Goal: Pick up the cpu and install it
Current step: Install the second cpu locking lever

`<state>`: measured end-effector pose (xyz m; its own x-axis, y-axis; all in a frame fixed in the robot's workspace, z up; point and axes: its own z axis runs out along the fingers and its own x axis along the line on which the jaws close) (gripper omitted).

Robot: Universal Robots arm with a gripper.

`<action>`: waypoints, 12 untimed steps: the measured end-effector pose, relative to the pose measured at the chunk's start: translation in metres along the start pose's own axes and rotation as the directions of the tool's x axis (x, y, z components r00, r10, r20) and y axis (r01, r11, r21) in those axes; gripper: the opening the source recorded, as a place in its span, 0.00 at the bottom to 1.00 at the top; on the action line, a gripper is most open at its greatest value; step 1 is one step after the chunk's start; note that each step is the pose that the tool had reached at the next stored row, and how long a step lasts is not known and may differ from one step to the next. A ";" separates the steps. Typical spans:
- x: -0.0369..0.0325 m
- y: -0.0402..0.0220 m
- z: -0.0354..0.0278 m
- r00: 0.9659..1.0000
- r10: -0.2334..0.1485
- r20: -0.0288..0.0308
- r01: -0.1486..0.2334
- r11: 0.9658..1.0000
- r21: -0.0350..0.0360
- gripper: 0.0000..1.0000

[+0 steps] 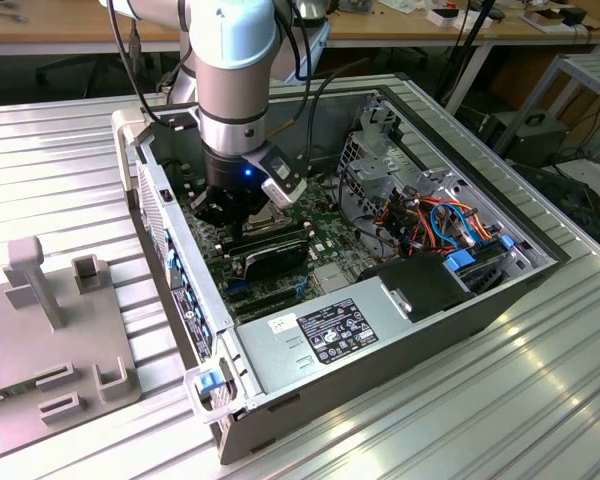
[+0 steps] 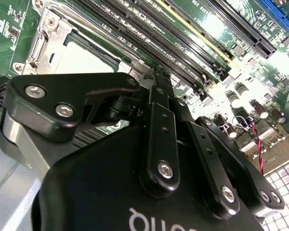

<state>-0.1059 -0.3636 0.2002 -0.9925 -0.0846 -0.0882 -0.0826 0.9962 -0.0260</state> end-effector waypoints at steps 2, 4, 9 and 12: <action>0.0000 -0.0003 0.0000 1.000 0.000 0.000 0.000 1.000 0.000 0.11; 0.0000 -0.0004 0.0000 1.000 0.000 0.000 0.000 1.000 0.000 0.11; -0.0005 -0.0005 -0.0056 1.000 -0.001 0.000 0.001 1.000 0.000 0.11; -0.0008 -0.0006 -0.0084 1.000 0.000 0.000 0.000 1.000 0.000 0.11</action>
<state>-0.1058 -0.3640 0.2086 -0.9925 -0.0850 -0.0883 -0.0831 0.9962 -0.0259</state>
